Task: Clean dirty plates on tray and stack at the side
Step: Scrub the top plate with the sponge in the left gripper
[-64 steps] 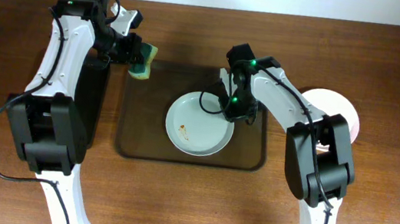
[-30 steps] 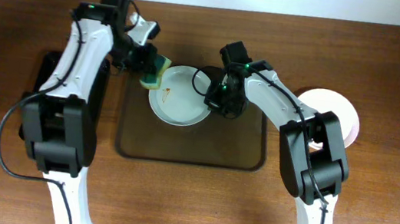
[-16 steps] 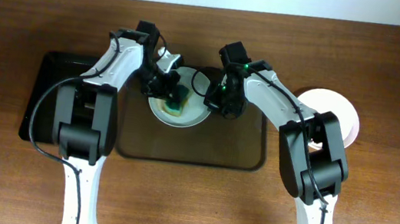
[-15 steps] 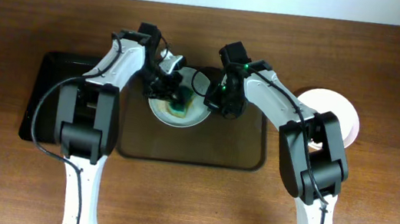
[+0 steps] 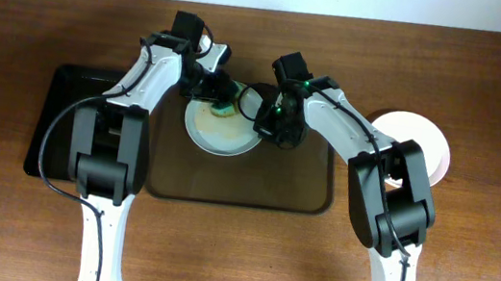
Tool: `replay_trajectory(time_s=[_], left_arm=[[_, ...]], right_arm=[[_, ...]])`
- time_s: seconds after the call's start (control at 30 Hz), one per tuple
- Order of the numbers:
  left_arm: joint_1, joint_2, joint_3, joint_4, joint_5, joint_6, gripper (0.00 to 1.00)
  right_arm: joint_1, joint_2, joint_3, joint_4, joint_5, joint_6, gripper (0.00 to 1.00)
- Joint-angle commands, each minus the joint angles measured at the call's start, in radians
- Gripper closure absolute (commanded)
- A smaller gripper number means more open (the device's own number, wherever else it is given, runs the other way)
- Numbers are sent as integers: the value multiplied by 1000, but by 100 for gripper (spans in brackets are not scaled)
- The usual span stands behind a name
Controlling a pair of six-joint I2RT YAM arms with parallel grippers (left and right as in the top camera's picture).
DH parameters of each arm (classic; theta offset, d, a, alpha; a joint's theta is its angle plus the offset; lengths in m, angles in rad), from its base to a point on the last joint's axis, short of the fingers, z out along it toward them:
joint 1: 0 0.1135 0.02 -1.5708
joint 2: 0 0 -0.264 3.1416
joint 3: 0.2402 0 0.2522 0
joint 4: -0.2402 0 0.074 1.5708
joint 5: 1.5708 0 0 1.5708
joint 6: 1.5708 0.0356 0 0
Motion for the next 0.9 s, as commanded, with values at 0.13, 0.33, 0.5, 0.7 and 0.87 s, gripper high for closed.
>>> replay_trajectory(time_s=[0.13, 0.33, 0.5, 0.7, 0.87], left_arm=[[18, 30, 3, -346, -465, -37, 99], [5, 30, 3, -568, -222, 159, 99], [-48, 30, 3, -479, -64, 249, 99], [-110, 30, 3, -261, -129, 55, 99], [-84, 30, 156, -234, -270, -11, 99]], right_arm=[[16, 24, -5, -7, 14, -14, 96], [16, 24, -5, -8, 14, -14, 96], [16, 24, -5, -7, 14, -15, 96], [16, 24, -5, -7, 14, -18, 96], [15, 24, -5, -7, 14, -18, 96]])
